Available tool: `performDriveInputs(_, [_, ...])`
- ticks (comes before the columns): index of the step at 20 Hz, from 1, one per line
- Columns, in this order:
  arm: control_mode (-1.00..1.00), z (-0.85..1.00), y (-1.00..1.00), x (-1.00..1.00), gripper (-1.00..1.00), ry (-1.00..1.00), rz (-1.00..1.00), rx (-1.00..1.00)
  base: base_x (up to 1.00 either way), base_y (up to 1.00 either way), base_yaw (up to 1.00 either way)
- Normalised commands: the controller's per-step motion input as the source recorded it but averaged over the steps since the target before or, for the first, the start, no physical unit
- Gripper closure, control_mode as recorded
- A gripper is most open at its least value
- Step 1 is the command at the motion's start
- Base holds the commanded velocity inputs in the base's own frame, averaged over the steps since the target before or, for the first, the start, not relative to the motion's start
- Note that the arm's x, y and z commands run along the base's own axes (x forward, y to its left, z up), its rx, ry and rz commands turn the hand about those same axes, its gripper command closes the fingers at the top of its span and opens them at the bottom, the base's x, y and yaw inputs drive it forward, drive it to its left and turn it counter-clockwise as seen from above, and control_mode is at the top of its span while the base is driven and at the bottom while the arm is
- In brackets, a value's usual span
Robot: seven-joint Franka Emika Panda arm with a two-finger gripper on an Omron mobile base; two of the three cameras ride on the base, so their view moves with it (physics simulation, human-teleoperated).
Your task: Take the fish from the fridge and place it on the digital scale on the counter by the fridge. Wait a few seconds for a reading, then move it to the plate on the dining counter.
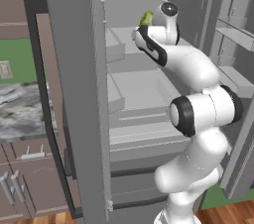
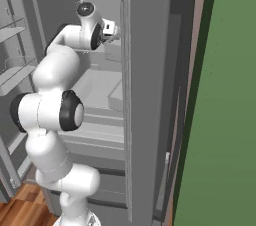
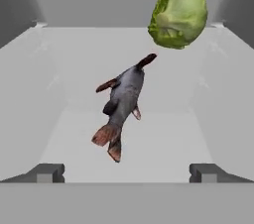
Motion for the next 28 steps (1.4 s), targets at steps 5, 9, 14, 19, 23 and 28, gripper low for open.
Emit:
performDriveInputs(5, [-1.0,-0.01,0.02,0.4,-1.0,0.06,0.0,0.0,0.0,0.0,0.0])
performDriveInputs(9, [-1.0,0.0,0.03,0.36,-1.0,0.03,0.0,0.0,0.0,0.0,0.0])
performDriveInputs(14, [-1.0,-0.03,0.02,0.39,-1.0,0.05,0.0,0.0,0.0,0.0,0.0])
performDriveInputs(19, [-1.0,-0.15,0.02,0.32,-1.0,0.03,0.0,0.0,0.0,0.0,0.0])
performDriveInputs(23, [-1.0,-0.16,0.03,0.38,-1.0,0.01,0.0,0.0,0.0,0.0,0.0])
performDriveInputs(28, [-1.0,-0.32,0.02,0.26,-1.0,0.04,0.0,0.0,0.0,0.0,0.0])
